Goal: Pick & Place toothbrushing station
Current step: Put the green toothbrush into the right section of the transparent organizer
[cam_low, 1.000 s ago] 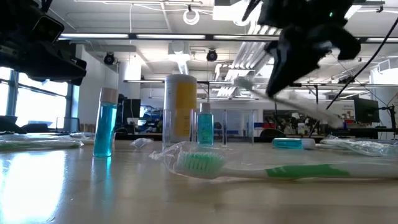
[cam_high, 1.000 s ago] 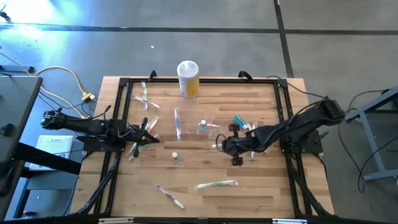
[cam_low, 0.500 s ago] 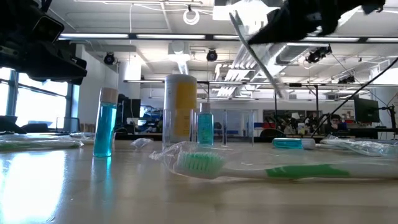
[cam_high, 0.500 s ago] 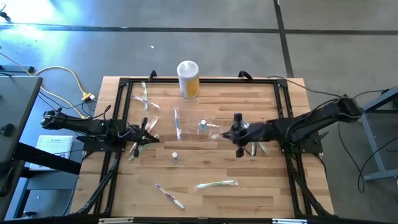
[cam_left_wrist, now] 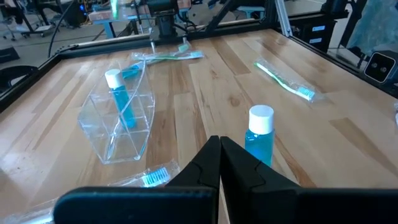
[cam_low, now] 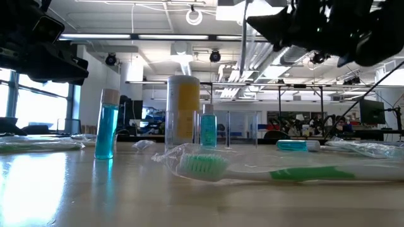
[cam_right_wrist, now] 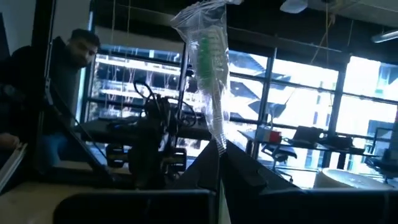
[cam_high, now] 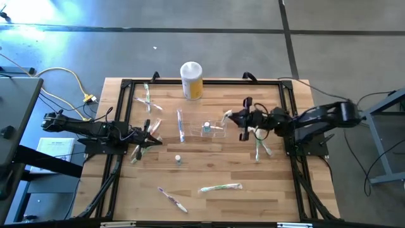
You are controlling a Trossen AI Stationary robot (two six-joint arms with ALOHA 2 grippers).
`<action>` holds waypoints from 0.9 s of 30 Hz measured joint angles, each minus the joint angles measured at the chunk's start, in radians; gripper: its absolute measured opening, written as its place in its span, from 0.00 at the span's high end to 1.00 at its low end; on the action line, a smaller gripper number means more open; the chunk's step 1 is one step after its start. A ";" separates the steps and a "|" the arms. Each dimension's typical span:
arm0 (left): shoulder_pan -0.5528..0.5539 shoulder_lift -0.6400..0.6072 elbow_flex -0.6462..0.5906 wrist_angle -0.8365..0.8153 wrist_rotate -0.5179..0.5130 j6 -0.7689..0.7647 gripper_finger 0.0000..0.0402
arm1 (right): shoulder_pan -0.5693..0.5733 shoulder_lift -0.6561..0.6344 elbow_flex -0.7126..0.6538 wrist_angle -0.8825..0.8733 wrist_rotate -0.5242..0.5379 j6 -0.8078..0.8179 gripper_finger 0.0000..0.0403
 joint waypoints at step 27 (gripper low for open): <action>0.000 0.000 0.000 0.005 -0.016 0.014 1.00 | -0.018 0.258 0.024 0.045 0.208 0.205 0.99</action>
